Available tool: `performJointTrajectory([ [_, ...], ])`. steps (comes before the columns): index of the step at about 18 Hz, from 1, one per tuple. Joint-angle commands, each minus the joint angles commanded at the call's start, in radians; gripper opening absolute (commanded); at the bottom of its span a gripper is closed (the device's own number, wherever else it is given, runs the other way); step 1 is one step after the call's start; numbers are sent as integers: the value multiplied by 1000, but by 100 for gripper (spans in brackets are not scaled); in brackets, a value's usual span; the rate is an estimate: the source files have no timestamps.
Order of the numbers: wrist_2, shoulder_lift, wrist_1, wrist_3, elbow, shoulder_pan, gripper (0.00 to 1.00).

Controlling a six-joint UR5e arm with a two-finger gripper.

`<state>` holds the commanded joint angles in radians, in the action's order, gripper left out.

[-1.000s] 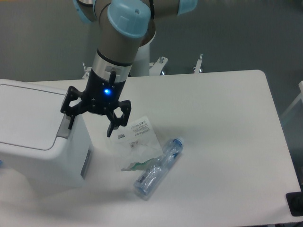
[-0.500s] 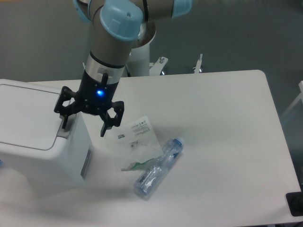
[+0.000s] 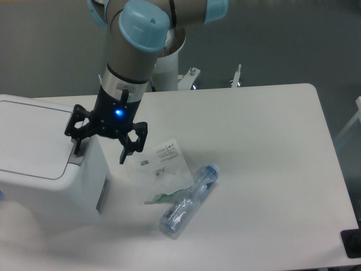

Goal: Open the trash can
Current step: 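Lower the gripper finger onto the lid edge and push it open, then lift the gripper away from the opened trash can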

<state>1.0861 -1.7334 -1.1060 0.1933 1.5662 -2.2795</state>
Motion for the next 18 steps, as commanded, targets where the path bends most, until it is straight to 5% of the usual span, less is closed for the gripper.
performJointTrajectory([
  [18,-2,-3,0,9,-12,-3,100],
])
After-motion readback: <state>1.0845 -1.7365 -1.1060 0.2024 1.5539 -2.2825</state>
